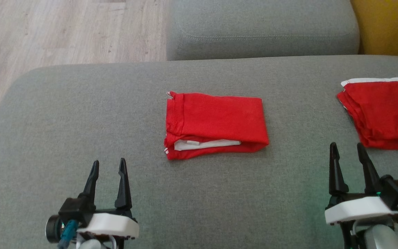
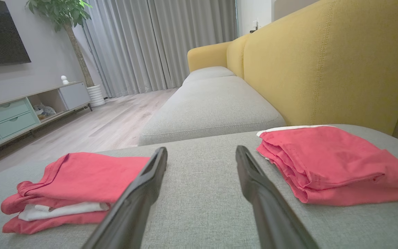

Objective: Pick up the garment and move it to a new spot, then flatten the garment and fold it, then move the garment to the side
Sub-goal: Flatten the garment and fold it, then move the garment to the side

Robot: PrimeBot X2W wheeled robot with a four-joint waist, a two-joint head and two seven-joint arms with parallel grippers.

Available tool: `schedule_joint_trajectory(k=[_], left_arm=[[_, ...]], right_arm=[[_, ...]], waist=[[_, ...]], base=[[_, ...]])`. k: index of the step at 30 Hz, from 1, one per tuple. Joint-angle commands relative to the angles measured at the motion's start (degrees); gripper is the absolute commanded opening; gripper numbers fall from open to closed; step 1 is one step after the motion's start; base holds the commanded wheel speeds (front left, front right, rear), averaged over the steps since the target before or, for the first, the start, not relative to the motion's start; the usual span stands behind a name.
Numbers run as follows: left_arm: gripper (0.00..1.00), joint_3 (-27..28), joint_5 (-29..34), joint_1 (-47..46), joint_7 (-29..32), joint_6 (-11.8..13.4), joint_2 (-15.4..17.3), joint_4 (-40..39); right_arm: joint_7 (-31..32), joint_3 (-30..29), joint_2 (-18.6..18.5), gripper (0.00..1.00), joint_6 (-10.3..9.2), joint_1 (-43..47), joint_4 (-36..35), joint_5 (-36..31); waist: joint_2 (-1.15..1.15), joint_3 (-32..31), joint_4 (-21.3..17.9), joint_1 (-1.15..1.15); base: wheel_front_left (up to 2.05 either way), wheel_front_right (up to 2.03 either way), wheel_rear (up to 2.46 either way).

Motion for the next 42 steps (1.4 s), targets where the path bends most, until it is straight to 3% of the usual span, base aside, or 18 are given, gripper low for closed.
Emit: schedule_joint_trajectory(k=[1,14,24,30,42], left_arm=[[1.00,2.11,0.48,-1.12,-0.54,-0.30,0.15,-1.60],[1.00,0.68,-0.55,-1.69,-0.54,-0.13,0.12,-2.32],[1.00,-1.37,-0.45,-4.89,-0.54,-0.38,0.12,-3.19],[1.00,-3.08,-0.81,-7.20,-0.54,-0.58,0.12,-2.96],[1.00,-5.62,-2.53,-9.47,-0.54,0.28,0.12,-2.55]], right_arm=[[-0.61,1.33,-0.25,1.00,0.39,-0.74,-2.30,0.07],[-0.61,1.57,-0.24,1.00,0.39,-0.99,-2.42,-1.07],[-0.16,2.58,-0.24,1.00,0.39,-6.14,1.78,-2.54],[4.88,4.54,-0.24,1.00,0.39,-15.16,8.83,0.47],[12.10,6.16,-0.24,1.00,0.39,-28.53,31.65,4.36]], waist=[[0.00,-0.27,0.05,0.00],[0.00,0.28,0.62,0.00],[0.00,5.87,3.66,0.00],[0.00,8.97,6.14,0.00],[0.00,10.59,10.68,0.00]], base=[[0.00,0.00,0.00],[0.00,0.00,0.00],[0.00,0.00,0.00],[0.00,0.00,0.00],[0.00,0.00,0.00]])
